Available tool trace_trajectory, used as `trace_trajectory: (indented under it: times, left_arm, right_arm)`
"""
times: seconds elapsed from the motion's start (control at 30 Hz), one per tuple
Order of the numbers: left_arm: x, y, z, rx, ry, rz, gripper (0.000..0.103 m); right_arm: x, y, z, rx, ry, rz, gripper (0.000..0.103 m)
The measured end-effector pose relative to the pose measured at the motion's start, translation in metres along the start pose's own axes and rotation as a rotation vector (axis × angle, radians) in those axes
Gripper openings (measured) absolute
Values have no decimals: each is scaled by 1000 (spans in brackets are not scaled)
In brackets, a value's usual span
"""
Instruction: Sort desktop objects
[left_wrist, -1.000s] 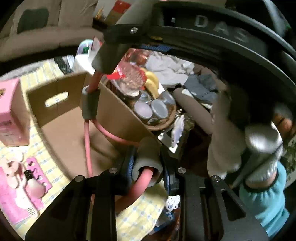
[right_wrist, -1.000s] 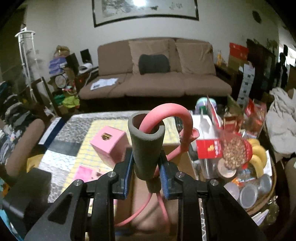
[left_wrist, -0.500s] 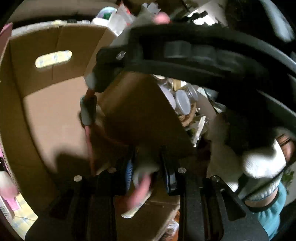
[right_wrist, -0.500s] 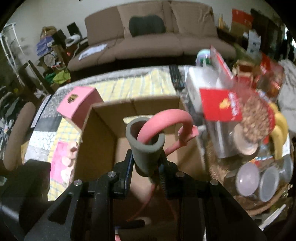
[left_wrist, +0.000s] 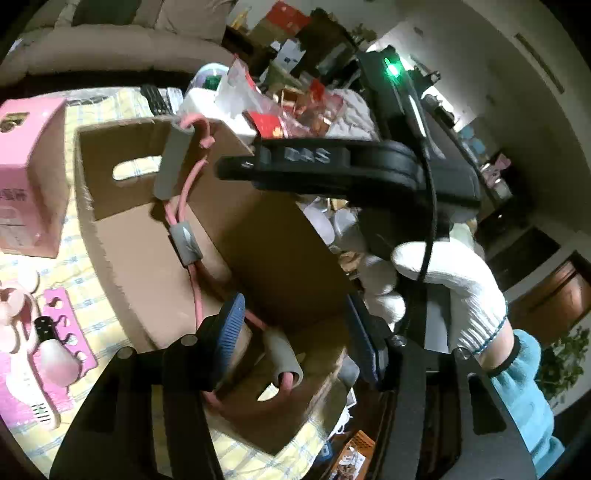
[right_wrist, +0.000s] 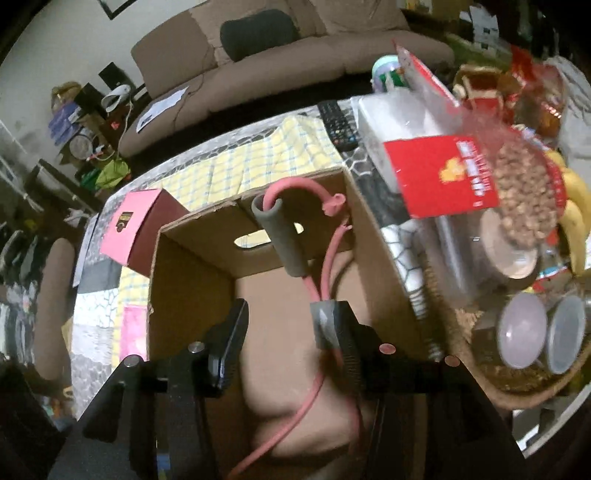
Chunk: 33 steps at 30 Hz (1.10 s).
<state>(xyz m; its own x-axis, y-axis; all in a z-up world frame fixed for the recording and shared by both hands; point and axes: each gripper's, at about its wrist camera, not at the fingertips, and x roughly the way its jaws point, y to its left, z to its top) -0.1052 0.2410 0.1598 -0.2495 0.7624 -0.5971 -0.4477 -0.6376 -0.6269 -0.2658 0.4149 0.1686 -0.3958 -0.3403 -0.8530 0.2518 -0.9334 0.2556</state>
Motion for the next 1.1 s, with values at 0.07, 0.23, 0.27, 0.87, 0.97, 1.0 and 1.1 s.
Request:
trace_trajectory:
  times: [0.07,0.23,0.27,0.87,0.97,1.0,1.1]
  left_arm:
    - [-15,-5,3,5,-14,17,60]
    - [-46,-8,2,25,-55,82,87]
    - [-55,-6,-1,20,-63,89,89]
    - [-163,54,-37,-31,-166,278,103]
    - [-180,68,-40,-37,-178,325,103]
    - [-187,72,-41,-33,-182,346,103]
    - [-204,83,-41,-21,-200,398,103]
  right_arm:
    - [-13,0,-3,2,-20,-6,50]
    - [-43,14,-15,-42,-68,-9,54]
    - [-46,19,-17,-51,-76,-10,60]
    - [-67,101,-68,-73,-181,34,83]
    - [-65,121,-72,-87,-184,43,83]
    - [-64,126,-73,-89,-186,49,83]
    - [-62,145,-74,-94,-197,57,83]
